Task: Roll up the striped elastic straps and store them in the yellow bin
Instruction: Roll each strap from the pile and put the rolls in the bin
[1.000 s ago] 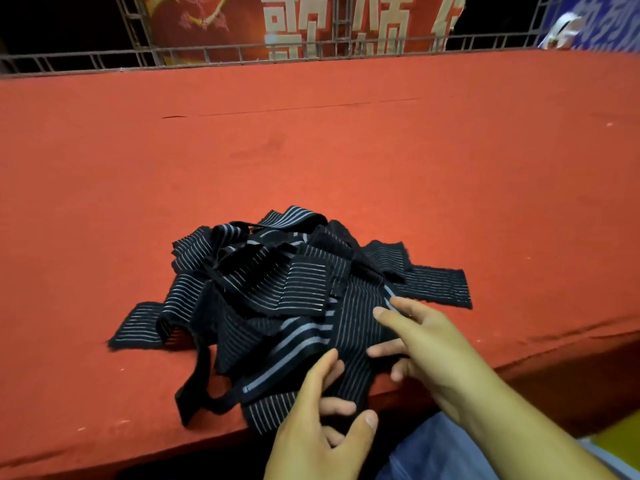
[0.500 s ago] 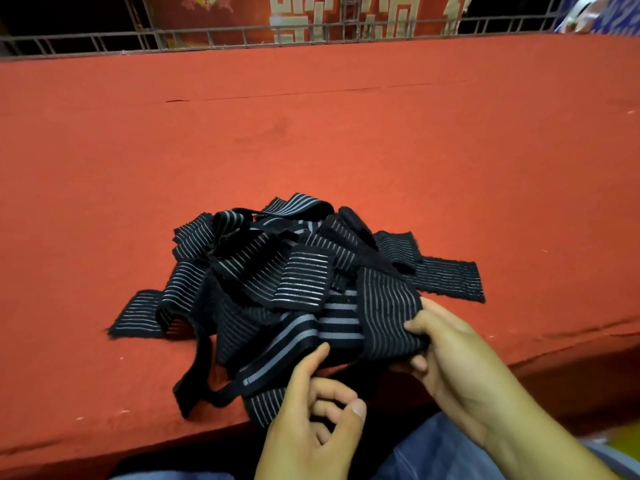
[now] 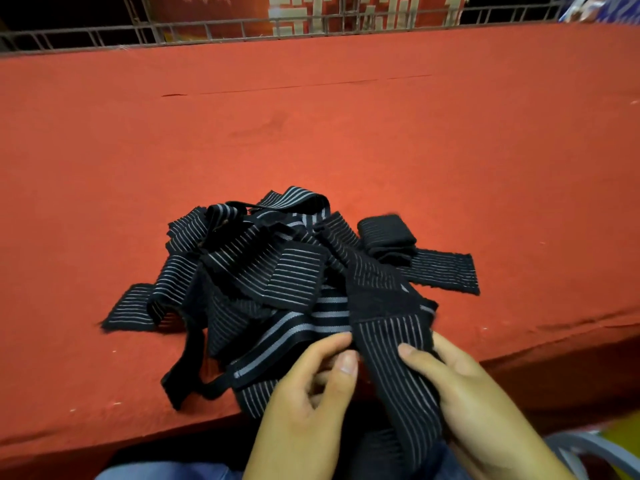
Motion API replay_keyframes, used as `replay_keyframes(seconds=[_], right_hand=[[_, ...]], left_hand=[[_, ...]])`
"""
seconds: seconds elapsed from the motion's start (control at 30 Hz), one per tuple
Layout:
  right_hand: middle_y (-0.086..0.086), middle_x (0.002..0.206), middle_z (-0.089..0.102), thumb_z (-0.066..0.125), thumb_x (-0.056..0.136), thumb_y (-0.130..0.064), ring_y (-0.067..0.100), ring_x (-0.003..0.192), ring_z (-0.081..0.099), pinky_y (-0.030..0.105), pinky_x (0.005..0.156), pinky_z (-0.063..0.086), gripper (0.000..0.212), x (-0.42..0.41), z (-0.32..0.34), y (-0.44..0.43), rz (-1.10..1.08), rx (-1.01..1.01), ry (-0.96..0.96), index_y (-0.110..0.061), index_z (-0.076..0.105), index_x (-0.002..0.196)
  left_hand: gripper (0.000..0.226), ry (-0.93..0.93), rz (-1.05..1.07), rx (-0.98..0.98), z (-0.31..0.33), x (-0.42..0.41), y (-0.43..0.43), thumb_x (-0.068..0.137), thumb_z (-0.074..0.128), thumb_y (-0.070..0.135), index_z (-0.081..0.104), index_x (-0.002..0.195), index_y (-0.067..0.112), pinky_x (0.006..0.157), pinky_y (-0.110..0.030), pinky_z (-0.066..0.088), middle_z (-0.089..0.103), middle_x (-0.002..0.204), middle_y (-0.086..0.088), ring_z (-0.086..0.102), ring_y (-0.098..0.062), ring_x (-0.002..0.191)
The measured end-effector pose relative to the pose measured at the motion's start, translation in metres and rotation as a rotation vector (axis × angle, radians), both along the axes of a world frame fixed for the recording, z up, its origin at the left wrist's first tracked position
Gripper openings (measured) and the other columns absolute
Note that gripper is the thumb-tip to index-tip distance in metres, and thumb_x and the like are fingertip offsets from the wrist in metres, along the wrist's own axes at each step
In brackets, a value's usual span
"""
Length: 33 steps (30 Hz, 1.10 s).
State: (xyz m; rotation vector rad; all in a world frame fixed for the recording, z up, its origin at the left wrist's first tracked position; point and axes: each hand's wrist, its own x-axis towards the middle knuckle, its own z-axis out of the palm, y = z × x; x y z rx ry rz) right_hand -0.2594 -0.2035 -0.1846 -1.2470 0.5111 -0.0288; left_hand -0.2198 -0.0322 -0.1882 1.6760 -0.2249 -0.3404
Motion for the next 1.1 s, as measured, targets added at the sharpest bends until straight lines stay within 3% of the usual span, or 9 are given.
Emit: replay_keyframes(seconds=[0.1,0.2,0.33,0.5,0.67,0.73,0.83,1.0,1.1], right_hand=[[0.012,0.106,0.082,0.058,0.100,0.000,0.024,0.102,0.078,0.035,0.089,0.055,0.034,-0.004,-0.008,0.000,0.099,-0.038,0.013,-0.020,0.085,0.101],[-0.002,0.108,0.083,0.060,0.097,0.008,0.011,0.109,0.075,0.022,0.091,0.053,0.057,-0.005,-0.009,0.006,0.179,-0.156,0.008,-0.042,0.085,0.093],[-0.012,0.094,0.083,0.063,0.100,-0.003,-0.005,0.079,0.073,0.009,0.062,0.050,0.039,-0.010,-0.004,0.008,0.251,-0.142,0.073,-0.038,0.081,0.099],[0.008,0.077,0.074,0.066,0.095,0.005,0.019,0.060,0.060,0.032,0.057,0.051,0.040,-0.014,-0.007,0.006,0.269,-0.100,0.132,-0.030,0.082,0.105],[0.016,0.104,0.081,0.078,0.040,-0.033,0.038,0.092,0.069,0.040,0.080,0.049,0.077,-0.018,-0.004,-0.001,0.179,0.098,0.062,-0.034,0.080,0.117],[0.012,0.126,0.077,0.087,0.049,-0.045,0.045,0.115,0.069,0.048,0.091,0.048,0.076,-0.012,-0.006,0.004,0.172,0.163,0.012,-0.030,0.078,0.123],[0.008,0.128,0.077,0.080,0.086,-0.048,0.033,0.119,0.072,0.056,0.111,0.049,0.036,-0.004,0.000,0.010,0.084,0.195,-0.079,-0.028,0.080,0.117],[0.018,0.119,0.078,0.059,0.095,-0.021,0.031,0.109,0.077,0.047,0.095,0.062,0.029,0.004,0.014,0.016,-0.077,0.264,-0.180,-0.009,0.080,0.111],[0.019,0.119,0.078,0.057,0.096,-0.021,0.029,0.100,0.079,0.039,0.078,0.067,0.035,0.006,0.024,0.017,-0.131,0.376,-0.228,-0.006,0.074,0.122]], left_hand=[[0.040,0.044,-0.015,-0.061,0.008,0.002,-0.007,0.085,0.063,0.056,0.069,0.121,0.040,0.095,-0.022,0.054,0.077,0.107,0.019,0.070,0.005,0.101],[0.028,0.077,-0.032,-0.083,0.011,0.005,-0.012,0.096,0.063,0.022,0.064,0.123,0.032,0.087,-0.012,0.052,0.079,0.105,0.018,0.071,0.005,0.100],[0.037,0.056,-0.009,-0.080,0.003,0.008,-0.015,0.097,0.063,0.001,0.065,0.126,0.024,0.095,-0.018,0.054,0.081,0.105,0.004,0.074,-0.008,0.104],[0.034,0.048,0.058,-0.160,-0.003,0.003,-0.011,0.091,0.073,0.012,0.069,0.120,0.028,0.092,-0.021,0.057,0.081,0.100,-0.002,0.076,-0.016,0.100],[0.047,0.009,0.077,-0.167,-0.003,0.000,-0.002,0.075,0.070,0.020,0.073,0.113,0.048,0.092,-0.023,0.057,0.080,0.104,-0.002,0.075,-0.013,0.103],[0.050,0.005,0.065,-0.176,-0.004,-0.002,0.002,0.073,0.070,0.018,0.073,0.109,0.051,0.087,-0.016,0.055,0.081,0.103,0.000,0.075,-0.009,0.101],[0.050,0.012,0.003,-0.169,-0.006,-0.007,0.008,0.066,0.078,0.031,0.074,0.110,0.052,0.087,-0.015,0.054,0.080,0.107,0.002,0.074,-0.007,0.104],[0.054,0.084,-0.129,-0.107,-0.015,-0.013,0.022,0.074,0.075,0.018,0.065,0.127,0.025,0.084,-0.014,0.053,0.080,0.107,0.002,0.075,-0.009,0.103],[0.046,0.112,-0.278,-0.011,-0.012,-0.014,0.033,0.084,0.076,0.019,0.069,0.124,0.040,0.089,-0.018,0.054,0.079,0.111,0.002,0.074,-0.013,0.108]])
